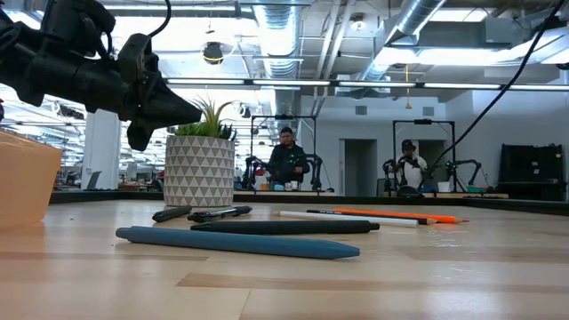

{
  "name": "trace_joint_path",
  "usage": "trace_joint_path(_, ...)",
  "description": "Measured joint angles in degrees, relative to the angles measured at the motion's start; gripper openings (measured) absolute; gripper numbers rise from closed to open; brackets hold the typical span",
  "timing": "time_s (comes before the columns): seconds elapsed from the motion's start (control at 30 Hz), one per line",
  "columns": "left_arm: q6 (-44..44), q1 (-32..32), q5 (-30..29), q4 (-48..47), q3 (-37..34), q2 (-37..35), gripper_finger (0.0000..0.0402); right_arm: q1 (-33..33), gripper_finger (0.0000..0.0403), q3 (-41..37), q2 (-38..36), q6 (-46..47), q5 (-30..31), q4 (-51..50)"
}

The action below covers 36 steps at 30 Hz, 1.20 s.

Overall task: Sort pens & pencils
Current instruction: Put the green pencil into the gray bin

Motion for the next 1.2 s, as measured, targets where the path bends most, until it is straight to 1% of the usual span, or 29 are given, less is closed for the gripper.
trace_joint_path(0.17, 0.0, 0.0, 0.5, -0.1, 0.0, 0.0, 0.0025, -1.1, 0.0051, 0.1, 0.6, 0.3, -3.7, 2.6)
trace_joint_path(0.3, 0.7, 0.0, 0.5, -0.1, 0.0, 0.0, 0.0025, -1.7, 0.0051, 0.2, 0.4, 0.6, -4.0, 3.9)
trace_joint_path(0.67, 1.3, 0.0, 1.0, -0.1, 0.0, 0.0, 0.0025, -1.3, 0.0051, 0.2, 0.3, 1.1, -5.8, 2.8)
trace_joint_path(0.87, 1.3, 0.0, 1.0, -0.1, 0.0, 0.0, 0.0025, -1.1, 0.0051, 0.3, 0.3, 1.1, -10.3, 2.4)
trace_joint_path(1.2, 1.3, 0.0, 1.0, -0.1, 0.0, 0.0, 0.0025, -1.2, 0.0051, 0.3, 0.2, 1.2, -10.7, 2.4)
